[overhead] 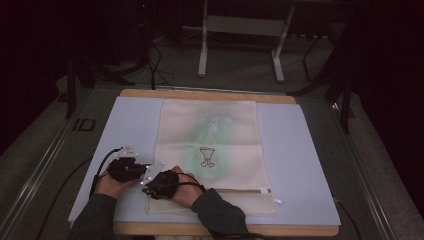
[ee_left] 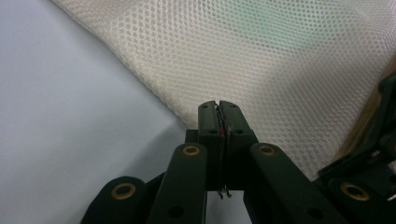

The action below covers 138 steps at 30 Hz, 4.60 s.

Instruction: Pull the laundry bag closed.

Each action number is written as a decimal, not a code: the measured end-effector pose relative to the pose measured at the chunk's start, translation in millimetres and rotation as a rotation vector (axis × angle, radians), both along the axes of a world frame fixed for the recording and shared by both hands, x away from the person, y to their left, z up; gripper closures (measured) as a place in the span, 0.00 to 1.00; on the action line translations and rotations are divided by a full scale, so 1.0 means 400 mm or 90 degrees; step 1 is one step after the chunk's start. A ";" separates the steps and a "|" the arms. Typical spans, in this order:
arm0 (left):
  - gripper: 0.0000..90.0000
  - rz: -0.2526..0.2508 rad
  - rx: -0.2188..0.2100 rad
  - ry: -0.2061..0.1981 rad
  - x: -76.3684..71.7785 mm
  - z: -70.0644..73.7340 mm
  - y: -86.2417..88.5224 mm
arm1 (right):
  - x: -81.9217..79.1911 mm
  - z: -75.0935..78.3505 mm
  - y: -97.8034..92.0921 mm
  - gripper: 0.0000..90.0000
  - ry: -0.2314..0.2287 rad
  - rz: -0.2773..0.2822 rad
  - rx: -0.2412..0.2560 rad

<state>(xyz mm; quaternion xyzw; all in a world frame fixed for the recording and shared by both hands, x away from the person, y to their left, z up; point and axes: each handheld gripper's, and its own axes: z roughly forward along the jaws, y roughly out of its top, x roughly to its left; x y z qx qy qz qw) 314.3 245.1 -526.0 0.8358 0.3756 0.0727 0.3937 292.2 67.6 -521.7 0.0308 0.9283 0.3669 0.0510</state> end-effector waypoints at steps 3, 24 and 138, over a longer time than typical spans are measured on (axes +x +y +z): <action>0.98 0.002 -0.003 0.000 0.000 0.001 0.004 | 0.002 -0.008 0.014 0.85 0.007 -0.003 0.004; 0.98 0.006 -0.005 0.000 0.000 0.001 0.007 | 0.010 -0.014 0.055 0.89 0.008 -0.010 -0.035; 1.00 -0.069 0.047 0.081 -0.051 -0.004 -0.019 | 0.005 0.002 -0.044 0.91 0.018 -0.011 -0.075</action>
